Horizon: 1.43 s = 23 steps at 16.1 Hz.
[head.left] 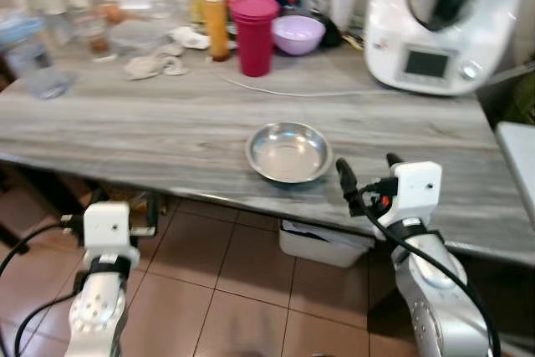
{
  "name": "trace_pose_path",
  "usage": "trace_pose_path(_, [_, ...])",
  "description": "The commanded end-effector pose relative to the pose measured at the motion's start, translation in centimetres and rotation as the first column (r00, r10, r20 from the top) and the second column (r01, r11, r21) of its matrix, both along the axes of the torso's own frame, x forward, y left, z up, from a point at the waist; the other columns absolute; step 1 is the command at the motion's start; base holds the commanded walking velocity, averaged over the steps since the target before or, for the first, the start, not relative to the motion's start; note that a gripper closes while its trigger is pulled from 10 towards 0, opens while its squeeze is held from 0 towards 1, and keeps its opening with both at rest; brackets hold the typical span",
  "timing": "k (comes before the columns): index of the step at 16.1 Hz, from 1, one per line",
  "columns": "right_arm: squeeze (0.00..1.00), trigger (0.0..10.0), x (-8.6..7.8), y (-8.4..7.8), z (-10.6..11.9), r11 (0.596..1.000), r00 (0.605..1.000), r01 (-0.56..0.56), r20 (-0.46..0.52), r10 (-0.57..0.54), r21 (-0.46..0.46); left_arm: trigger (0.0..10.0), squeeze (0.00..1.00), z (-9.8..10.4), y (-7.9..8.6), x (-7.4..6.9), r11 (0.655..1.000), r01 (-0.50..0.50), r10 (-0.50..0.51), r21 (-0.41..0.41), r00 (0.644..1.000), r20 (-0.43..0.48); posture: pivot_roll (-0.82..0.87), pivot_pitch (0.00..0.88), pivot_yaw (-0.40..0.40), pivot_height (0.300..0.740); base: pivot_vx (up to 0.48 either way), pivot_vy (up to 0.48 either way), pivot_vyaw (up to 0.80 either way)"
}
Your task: Setting the table
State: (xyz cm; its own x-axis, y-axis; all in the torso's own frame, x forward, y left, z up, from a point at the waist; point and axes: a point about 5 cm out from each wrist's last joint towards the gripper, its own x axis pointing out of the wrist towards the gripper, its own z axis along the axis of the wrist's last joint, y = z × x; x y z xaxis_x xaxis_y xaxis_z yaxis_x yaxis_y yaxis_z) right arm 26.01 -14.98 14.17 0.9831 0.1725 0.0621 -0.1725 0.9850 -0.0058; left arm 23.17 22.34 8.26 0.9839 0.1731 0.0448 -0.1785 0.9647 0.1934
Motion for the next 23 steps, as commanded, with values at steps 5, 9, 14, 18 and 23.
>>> trace_pose_path(5, [0.00, 10.0, -1.5, -0.8, -1.3, 1.000, 0.999, 0.010, -0.046, -0.010, -0.009, 10.0, 0.00, -0.7, 0.8, -1.9, 0.999, -0.046, 0.046, 0.008, 0.999, -0.028, -0.15, 0.064, -0.026, 0.740, 0.000, 0.000, 0.00])
trace_pose_path(9, [0.00, 10.0, -1.3, -1.0, -1.1, 0.999, 0.998, 0.048, -0.032, -0.048, -0.007, 10.0, 0.00, 0.1, 0.3, -0.4, 1.000, -0.004, 0.004, 0.011, 1.000, -0.006, -0.18, 0.053, 0.000, 0.740, 0.000, 0.000, -0.37])
trace_pose_path(14, [0.00, 10.0, -1.7, -1.2, -1.0, 0.996, 0.996, 0.090, -0.016, -0.090, -0.007, 10.0, 0.00, 1.3, -1.8, 1.7, 0.995, 0.100, -0.100, 0.000, 0.994, 0.031, -0.21, 0.054, 0.034, 0.740, 0.000, 0.000, -0.16])
trace_pose_path(18, [0.00, 10.0, -1.9, -1.3, -1.1, 0.992, 0.992, 0.125, -0.016, -0.125, -0.003, 10.0, 0.00, 1.5, -2.5, 2.9, 0.989, 0.145, -0.145, -0.015, 0.989, 0.028, -0.25, 0.051, 0.061, 0.740, 0.000, 0.000, 0.00])
trace_pose_path(23, [0.00, 10.0, -2.4, -2.3, -0.6, 0.983, 0.983, 0.183, 0.008, -0.183, -0.013, 10.0, 0.00, 2.8, -4.2, 3.7, 0.968, 0.248, -0.244, -0.047, 0.967, 0.077, -0.28, 0.056, 0.078, 0.740, 0.000, 0.000, -0.16])
